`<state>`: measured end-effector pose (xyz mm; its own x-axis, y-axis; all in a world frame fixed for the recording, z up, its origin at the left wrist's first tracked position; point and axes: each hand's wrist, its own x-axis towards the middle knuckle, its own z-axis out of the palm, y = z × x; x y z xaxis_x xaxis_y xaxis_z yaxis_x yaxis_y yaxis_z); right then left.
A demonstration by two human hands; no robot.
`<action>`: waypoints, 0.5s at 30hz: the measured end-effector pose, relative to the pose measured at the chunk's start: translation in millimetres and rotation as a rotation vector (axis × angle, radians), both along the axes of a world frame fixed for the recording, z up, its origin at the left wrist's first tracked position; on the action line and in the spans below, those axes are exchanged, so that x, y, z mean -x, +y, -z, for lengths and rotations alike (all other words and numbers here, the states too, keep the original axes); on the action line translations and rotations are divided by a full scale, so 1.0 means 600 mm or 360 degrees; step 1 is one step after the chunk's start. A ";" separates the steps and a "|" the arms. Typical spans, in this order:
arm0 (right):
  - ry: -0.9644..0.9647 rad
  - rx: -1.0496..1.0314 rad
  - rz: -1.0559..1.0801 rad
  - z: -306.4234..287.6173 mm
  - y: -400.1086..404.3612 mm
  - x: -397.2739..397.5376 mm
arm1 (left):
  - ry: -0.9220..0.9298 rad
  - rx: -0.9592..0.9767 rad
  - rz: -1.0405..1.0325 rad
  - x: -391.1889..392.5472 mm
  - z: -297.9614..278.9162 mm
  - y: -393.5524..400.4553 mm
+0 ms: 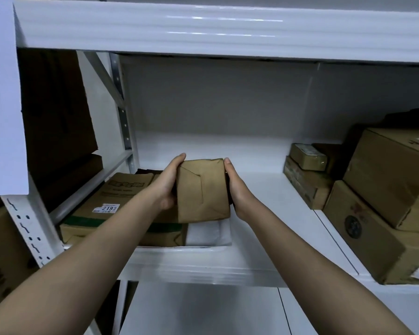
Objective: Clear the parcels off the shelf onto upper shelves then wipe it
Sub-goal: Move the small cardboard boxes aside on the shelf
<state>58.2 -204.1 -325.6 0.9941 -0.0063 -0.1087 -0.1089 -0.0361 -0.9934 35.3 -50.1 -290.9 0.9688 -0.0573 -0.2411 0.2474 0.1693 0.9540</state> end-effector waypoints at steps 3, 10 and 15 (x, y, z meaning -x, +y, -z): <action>-0.0016 0.0000 0.0000 0.006 0.000 0.018 | -0.0057 0.0003 0.0012 -0.001 0.014 0.004; -0.0096 -0.0179 -0.0090 0.038 -0.005 0.011 | -0.0096 0.0168 0.0004 -0.003 0.048 -0.001; -0.0121 -0.0250 -0.0162 0.059 -0.012 0.011 | -0.0147 0.0258 -0.0024 -0.001 0.073 -0.003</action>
